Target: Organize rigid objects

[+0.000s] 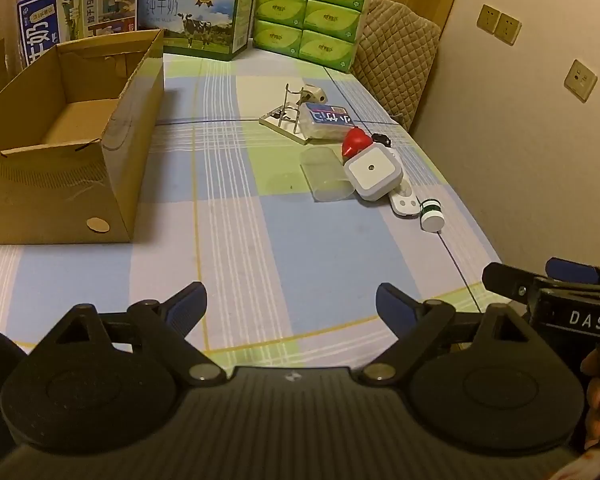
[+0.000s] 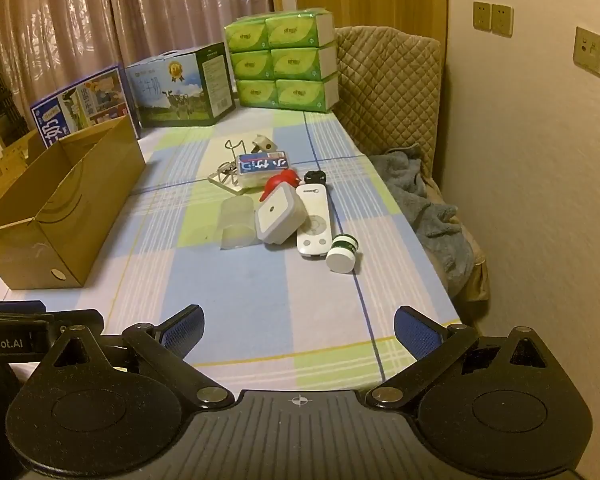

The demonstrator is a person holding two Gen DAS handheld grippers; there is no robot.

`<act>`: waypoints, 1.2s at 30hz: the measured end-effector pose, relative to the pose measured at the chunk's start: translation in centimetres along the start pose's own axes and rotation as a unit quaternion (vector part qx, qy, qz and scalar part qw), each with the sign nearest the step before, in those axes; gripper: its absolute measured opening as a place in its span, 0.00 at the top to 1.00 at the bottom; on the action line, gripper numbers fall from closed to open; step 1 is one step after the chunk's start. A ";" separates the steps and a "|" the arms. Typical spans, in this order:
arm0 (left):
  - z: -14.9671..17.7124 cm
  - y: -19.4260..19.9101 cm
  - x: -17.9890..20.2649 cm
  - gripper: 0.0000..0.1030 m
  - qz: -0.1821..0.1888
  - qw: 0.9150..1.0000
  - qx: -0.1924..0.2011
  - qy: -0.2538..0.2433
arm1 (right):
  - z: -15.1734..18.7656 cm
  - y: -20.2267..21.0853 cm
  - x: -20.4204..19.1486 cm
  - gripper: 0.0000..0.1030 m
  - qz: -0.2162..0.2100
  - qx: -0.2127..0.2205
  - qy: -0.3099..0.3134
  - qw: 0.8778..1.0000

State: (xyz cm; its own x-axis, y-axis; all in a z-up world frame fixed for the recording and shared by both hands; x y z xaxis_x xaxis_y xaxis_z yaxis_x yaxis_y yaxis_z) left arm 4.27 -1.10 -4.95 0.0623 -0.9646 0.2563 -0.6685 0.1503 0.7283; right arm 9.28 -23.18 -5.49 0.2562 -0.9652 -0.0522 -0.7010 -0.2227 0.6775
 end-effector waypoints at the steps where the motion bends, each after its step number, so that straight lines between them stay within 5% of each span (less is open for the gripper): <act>1: 0.1 0.0 0.0 0.14 0.000 1.000 0.000 -0.002 | 0.0 0.0 0.0 0.04 0.000 0.000 0.000 1.000; 36: -0.3 0.1 0.3 0.14 0.000 1.000 0.004 0.000 | 0.1 0.0 0.3 0.04 0.000 -0.002 -0.001 1.000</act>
State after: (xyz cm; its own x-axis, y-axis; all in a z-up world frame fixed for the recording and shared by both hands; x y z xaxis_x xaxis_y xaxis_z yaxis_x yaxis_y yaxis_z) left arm 4.39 -1.27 -4.62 0.0627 -0.9647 0.2558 -0.6739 0.1481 0.7238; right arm 9.33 -23.43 -5.59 0.2545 -0.9656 -0.0537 -0.6980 -0.2219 0.6809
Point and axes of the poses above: each gripper's, at about its wrist camera, not at the fingertips, and y roughly against the way its jaws point, x to its right, z to its underside, the point moved 7 cm from there along -y, roughly the way its jaws point, and after that the axes turned 7 degrees about z, right-handed, at the moved point
